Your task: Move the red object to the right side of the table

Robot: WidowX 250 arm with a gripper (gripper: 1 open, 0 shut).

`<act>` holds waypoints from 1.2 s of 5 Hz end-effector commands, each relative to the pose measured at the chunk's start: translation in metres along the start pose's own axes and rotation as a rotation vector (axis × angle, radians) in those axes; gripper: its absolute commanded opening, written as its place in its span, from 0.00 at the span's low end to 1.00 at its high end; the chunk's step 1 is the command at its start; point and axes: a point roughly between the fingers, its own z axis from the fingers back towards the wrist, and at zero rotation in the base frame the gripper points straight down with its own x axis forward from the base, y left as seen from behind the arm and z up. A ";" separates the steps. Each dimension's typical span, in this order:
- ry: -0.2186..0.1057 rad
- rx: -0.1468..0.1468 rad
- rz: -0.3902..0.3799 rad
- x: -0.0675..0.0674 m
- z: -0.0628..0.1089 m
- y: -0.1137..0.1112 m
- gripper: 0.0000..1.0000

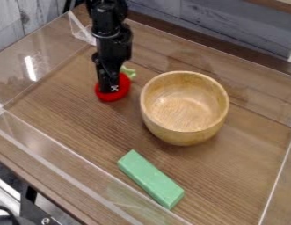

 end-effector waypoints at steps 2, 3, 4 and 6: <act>-0.047 0.091 -0.017 0.010 0.047 -0.010 0.00; -0.068 0.129 0.034 0.026 0.078 -0.033 0.00; -0.090 0.122 0.062 0.051 0.087 -0.074 0.00; -0.122 0.090 -0.031 0.095 0.062 -0.148 0.00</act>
